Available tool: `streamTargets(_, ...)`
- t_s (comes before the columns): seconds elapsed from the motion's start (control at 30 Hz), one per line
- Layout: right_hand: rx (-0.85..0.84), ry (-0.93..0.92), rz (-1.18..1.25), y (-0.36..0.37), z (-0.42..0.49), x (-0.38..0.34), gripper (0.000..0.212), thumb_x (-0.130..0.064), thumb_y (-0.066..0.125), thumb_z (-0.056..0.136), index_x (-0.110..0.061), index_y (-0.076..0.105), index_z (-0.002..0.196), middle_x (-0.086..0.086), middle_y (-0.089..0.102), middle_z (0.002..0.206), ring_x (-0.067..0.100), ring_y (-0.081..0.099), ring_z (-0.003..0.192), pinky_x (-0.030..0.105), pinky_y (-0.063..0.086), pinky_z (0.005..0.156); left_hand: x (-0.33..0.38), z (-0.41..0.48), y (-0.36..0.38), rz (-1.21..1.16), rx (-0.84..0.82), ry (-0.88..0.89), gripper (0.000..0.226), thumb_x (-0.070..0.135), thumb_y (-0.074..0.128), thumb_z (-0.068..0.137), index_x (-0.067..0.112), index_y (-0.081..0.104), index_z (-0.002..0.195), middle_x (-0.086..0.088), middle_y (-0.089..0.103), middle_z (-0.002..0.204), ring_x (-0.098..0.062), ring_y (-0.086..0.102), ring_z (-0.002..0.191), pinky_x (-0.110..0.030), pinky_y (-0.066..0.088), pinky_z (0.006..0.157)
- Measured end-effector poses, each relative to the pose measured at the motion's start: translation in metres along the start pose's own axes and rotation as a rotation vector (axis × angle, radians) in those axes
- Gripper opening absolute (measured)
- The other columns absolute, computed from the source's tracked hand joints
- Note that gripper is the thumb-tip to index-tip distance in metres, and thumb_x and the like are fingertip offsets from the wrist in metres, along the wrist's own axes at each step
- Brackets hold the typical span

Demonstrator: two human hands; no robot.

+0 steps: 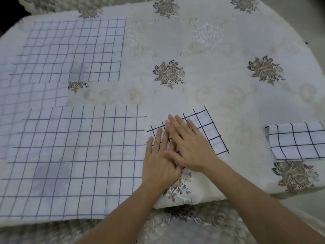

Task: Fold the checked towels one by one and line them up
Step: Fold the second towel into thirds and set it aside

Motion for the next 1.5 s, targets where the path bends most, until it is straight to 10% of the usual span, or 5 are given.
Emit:
streamTargets(0.63,-0.175,0.323,0.017,-0.028,0.008,0.069,0.089,-0.075,0.005,0.093,-0.016,-0.013,0.158,-0.003,-0.021,0.164,0.010,-0.020,0.150,0.041,-0.006,0.125,-0.001,-0.001,-0.011,0.004,-0.027,-0.056,0.082,0.067,0.025,0.095,0.020,0.007,0.160,-0.018,-0.008,0.165,-0.037,-0.009,0.152,-0.055,0.013,0.122)
streamTargets(0.8,0.070,0.464,0.102,-0.063,-0.029,0.074,0.070,-0.048,0.040,0.101,-0.009,0.021,0.156,0.015,0.031,0.158,0.033,0.033,0.144,0.051,0.033,0.114,-0.007,0.017,-0.047,-0.007,-0.132,-0.045,0.075,0.069,0.022,0.093,0.028,0.022,0.156,-0.016,0.011,0.164,-0.038,0.011,0.150,-0.056,0.011,0.121)
streamTargets(0.97,0.208,0.665,0.160,-0.066,-0.071,0.059,0.041,-0.027,0.061,0.094,-0.010,0.057,0.131,0.012,0.060,0.107,0.034,0.060,0.093,0.046,0.052,0.074,0.005,0.069,-0.071,-0.001,0.071,0.344,0.056,0.055,0.041,0.095,0.023,0.050,0.140,-0.012,0.041,0.151,-0.033,0.037,0.139,-0.056,0.028,0.116)
streamTargets(1.27,0.151,0.939,0.374,-0.042,-0.074,0.046,0.032,-0.039,0.058,0.096,-0.020,0.060,0.122,0.002,0.058,0.111,0.022,0.053,0.102,0.040,0.049,0.081,0.053,0.160,-0.072,0.128,-0.140,1.019,0.032,0.022,0.064,0.091,0.020,0.065,0.123,-0.007,0.062,0.123,-0.029,0.061,0.106,-0.042,0.048,0.090)
streamTargets(1.5,0.108,1.061,0.434,-0.044,-0.060,0.056,0.031,-0.045,0.063,0.092,-0.021,0.058,0.111,-0.002,0.063,0.106,0.022,0.056,0.102,0.041,0.047,0.087,0.060,0.182,-0.070,0.141,-0.077,1.146,0.025,0.021,0.071,0.086,0.020,0.068,0.111,-0.002,0.064,0.105,-0.025,0.062,0.090,-0.043,0.053,0.080)
Point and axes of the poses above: each hand's wrist, its own z-axis towards the middle knuckle, its own y-axis out of the palm, x = y × z, the point moved 1 cm from there along z, towards the middle knuckle
